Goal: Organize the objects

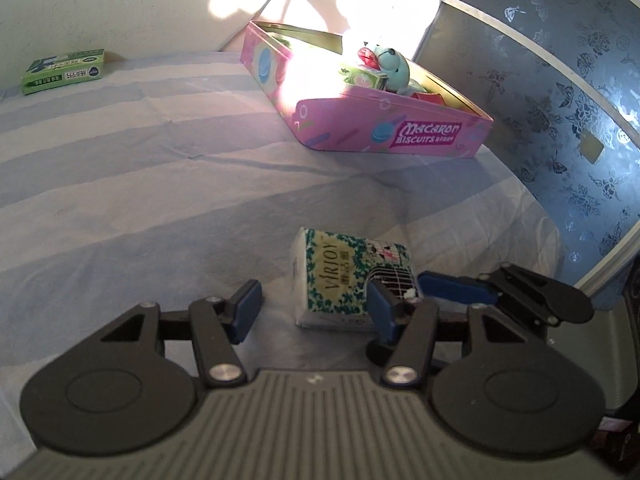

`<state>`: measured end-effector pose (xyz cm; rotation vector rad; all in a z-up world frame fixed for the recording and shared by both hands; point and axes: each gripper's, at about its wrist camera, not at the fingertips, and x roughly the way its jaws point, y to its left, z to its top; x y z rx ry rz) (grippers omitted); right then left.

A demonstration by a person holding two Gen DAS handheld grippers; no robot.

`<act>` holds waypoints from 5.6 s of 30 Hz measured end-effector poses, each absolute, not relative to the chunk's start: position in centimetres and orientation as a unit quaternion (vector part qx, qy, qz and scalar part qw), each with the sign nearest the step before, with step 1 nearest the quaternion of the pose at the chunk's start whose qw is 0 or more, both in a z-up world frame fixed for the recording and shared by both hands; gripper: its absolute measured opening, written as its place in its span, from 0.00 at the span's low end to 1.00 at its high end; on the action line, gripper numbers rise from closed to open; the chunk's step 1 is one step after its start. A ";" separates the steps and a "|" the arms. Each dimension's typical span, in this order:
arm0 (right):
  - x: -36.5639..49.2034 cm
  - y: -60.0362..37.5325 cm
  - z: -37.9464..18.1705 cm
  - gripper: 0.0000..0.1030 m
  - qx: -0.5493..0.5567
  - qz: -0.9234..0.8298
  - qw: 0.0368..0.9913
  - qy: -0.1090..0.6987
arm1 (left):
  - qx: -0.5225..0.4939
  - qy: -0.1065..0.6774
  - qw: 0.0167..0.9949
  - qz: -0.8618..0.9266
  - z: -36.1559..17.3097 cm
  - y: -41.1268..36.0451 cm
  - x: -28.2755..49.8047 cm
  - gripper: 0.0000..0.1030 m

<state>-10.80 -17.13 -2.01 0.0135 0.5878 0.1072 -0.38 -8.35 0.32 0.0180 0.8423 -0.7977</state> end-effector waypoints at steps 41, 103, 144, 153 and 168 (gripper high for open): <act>4.1 -41.5 4.5 0.86 0.031 -0.118 0.965 0.230 | -0.006 0.377 0.836 -0.398 8.2 -33.3 15.8 0.68; -2.5 -21.0 -0.7 0.80 0.174 -0.031 0.937 0.301 | 0.100 0.322 0.931 -0.140 0.2 -4.6 9.4 0.68; 39.0 -4.6 1.2 1.00 0.142 -0.017 0.916 0.375 | -0.078 0.335 0.938 -0.033 0.3 12.3 16.3 0.77; 40.9 0.1 0.4 1.00 0.022 -0.045 0.917 0.396 | -0.095 0.338 0.936 -0.039 0.5 12.7 16.0 0.80; 37.4 -3.9 -1.0 1.00 -0.010 -0.138 0.923 0.359 | -0.097 0.339 0.935 -0.041 0.5 12.5 16.3 0.82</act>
